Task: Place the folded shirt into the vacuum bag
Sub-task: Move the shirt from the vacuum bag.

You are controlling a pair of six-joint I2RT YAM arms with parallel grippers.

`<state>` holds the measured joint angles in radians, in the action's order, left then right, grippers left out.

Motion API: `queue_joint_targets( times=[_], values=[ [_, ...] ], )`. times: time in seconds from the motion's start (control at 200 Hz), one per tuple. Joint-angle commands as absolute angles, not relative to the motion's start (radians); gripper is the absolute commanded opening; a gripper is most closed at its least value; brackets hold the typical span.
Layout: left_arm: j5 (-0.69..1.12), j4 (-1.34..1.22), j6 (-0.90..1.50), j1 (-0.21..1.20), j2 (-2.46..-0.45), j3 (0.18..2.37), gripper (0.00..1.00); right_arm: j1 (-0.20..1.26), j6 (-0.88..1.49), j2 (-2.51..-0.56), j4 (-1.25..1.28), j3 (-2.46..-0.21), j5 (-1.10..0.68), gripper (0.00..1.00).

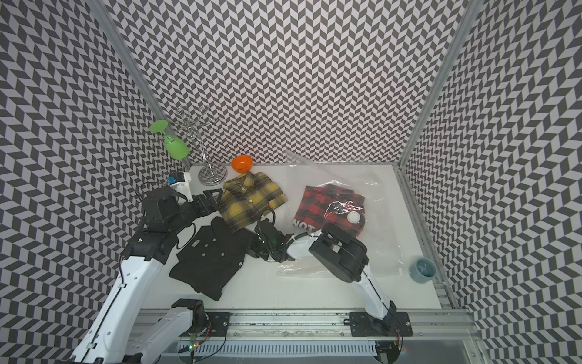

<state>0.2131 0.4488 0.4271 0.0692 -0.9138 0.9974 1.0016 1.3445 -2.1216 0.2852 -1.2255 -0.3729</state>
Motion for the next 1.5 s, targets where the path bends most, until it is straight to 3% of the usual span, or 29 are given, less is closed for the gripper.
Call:
queue_joint_targets(
  times=[0.0, 0.2, 0.356, 0.561, 0.741, 0.926, 1.017, 1.132, 1.222, 1.322, 1.492],
  values=[
    [0.249, 0.432, 0.445, 0.062, -0.892, 1.053, 0.82, 1.034, 1.311, -1.970, 0.302, -1.232, -0.398, 0.04],
    [0.267, 0.428, 0.448, 0.063, -0.903, 1.089, 0.82, 1.043, 1.156, -1.842, 0.101, -1.252, -0.301, 0.03],
    [0.278, 0.424, 0.450, 0.062, -0.892, 1.058, 0.81, 1.007, 0.829, -1.798, -0.164, -1.319, -0.229, 0.03],
    [0.313, 0.386, 0.470, 0.064, -0.891, 1.003, 0.81, 0.926, 0.663, -1.572, -0.274, -1.122, -0.010, 0.00],
    [0.305, 0.329, 0.513, 0.110, -0.914, 0.934, 0.80, 0.707, 0.874, -1.310, -0.108, -0.753, -0.094, 0.00],
    [0.157, 0.295, 0.526, 0.319, -0.974, 0.919, 0.80, 0.557, 1.334, -1.120, 0.302, -0.346, -0.179, 0.00],
    [0.127, 0.270, 0.552, 0.406, -1.004, 0.899, 0.80, 0.557, 1.496, -1.061, 0.346, -0.287, -0.118, 0.00],
    [0.102, 0.254, 0.581, 0.489, -1.031, 0.853, 0.80, 0.559, 1.475, -1.017, 0.212, -0.355, -0.029, 0.00],
    [0.110, 0.244, 0.605, 0.517, -1.031, 0.800, 0.79, 0.557, 1.353, -1.032, 0.066, -0.440, -0.027, 0.08],
    [0.082, 0.269, 0.626, 0.562, -1.024, 0.744, 0.78, 0.559, 1.194, -1.072, -0.037, -0.475, -0.089, 0.32],
    [0.081, 0.302, 0.687, 0.680, -1.001, 0.634, 0.79, 0.544, 1.003, -1.088, -0.273, -0.534, -0.006, 0.57]
  ],
)
